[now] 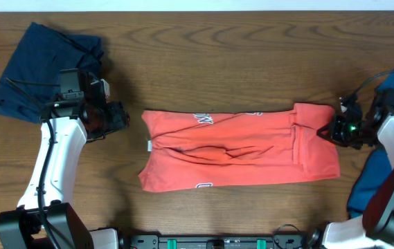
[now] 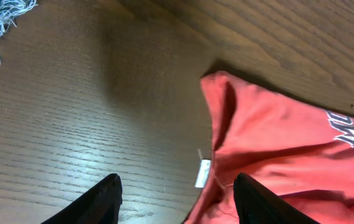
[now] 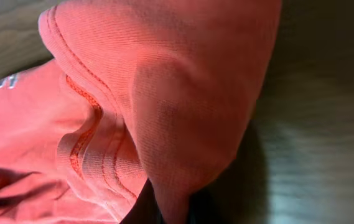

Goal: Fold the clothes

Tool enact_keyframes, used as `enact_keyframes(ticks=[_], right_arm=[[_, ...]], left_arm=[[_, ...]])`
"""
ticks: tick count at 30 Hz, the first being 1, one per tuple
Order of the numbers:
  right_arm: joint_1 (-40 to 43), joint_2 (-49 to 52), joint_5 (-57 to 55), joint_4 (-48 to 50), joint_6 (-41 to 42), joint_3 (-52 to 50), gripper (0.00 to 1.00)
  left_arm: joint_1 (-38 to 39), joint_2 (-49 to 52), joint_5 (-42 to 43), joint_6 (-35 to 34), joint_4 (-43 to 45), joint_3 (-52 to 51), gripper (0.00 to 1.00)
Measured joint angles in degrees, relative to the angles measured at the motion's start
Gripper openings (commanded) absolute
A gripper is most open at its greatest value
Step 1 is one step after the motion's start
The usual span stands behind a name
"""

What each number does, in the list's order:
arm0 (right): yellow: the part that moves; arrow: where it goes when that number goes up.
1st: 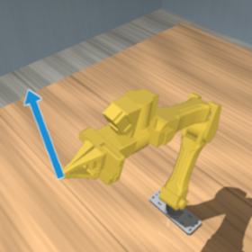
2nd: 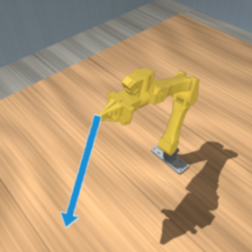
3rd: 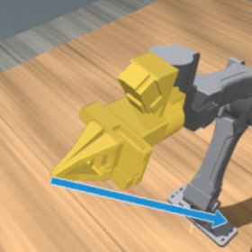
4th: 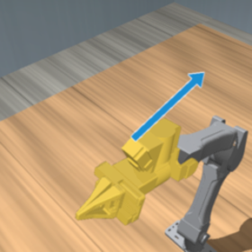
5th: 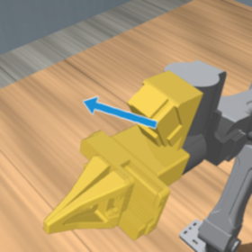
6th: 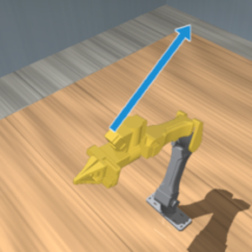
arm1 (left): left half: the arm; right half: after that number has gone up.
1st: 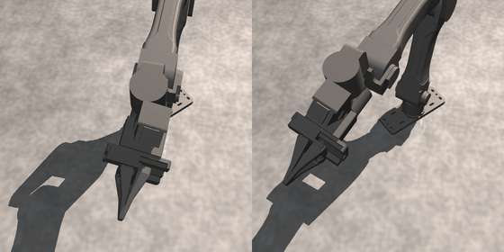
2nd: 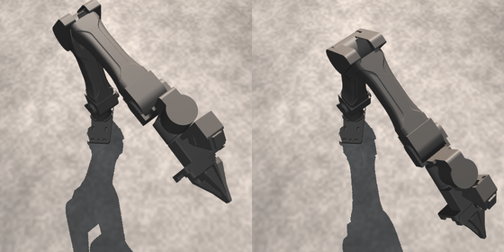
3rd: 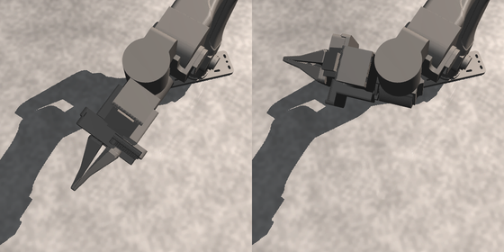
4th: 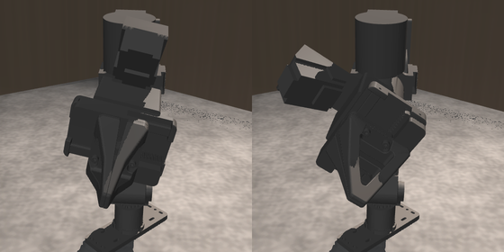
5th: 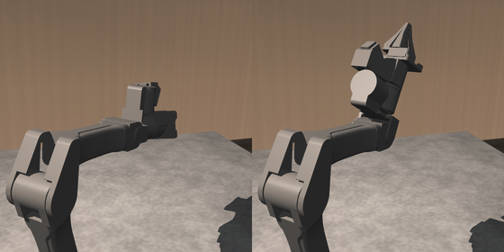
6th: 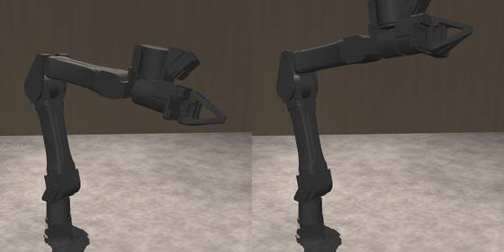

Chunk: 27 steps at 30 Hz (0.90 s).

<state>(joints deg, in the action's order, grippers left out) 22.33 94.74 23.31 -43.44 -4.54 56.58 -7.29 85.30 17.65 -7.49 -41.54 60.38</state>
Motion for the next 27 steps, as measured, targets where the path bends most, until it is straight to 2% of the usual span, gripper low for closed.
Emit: enact_keyframes(ticks=[8, 12, 27], right_arm=[[-11.26, -3.10, -17.79, -3.91, 10.10, 0.00, 0.01], [-16.90, -3.10, -23.17, -5.25, 14.25, 0.00, 0.01], [-33.77, -4.96, -26.99, -12.90, 22.18, 7.87, 0.01]], left_arm=[[0.00, 0.00, 0.00, 0.00, 0.00, 0.00, 0.59], [0.00, 0.00, 0.00, 0.00, 0.00, 0.00, 0.59], [0.00, 0.00, 0.00, 0.00, 0.00, 0.00, 0.59]])
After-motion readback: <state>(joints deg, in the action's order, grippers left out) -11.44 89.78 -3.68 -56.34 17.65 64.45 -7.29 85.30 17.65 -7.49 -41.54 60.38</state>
